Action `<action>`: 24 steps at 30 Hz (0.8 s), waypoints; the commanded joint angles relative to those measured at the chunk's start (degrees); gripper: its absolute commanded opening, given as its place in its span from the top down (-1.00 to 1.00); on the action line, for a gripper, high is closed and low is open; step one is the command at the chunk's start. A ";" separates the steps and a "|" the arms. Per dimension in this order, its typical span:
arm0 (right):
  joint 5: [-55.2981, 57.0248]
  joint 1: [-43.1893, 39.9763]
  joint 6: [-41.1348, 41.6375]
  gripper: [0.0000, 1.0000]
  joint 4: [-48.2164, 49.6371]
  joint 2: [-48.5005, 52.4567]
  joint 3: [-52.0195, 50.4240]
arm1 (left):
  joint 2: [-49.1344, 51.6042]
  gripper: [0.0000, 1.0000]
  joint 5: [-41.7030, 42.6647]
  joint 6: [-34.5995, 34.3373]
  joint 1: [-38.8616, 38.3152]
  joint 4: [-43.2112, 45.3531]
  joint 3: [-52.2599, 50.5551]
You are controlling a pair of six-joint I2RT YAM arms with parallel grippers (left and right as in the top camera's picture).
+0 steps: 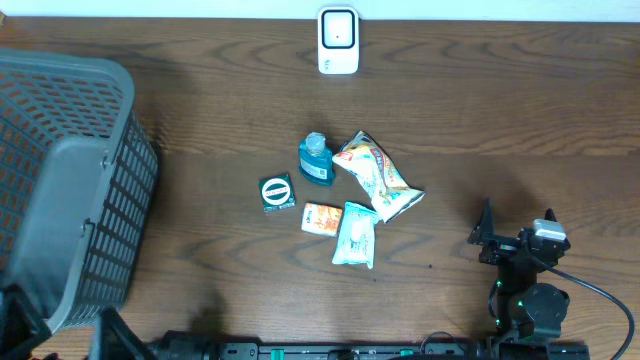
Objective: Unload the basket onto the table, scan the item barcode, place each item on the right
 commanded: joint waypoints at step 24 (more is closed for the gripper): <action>0.46 -0.17 -0.68 -0.98 -0.11 -0.20 -0.07 | -0.02 -0.97 -8.00 -2.67 0.31 -19.06 -19.02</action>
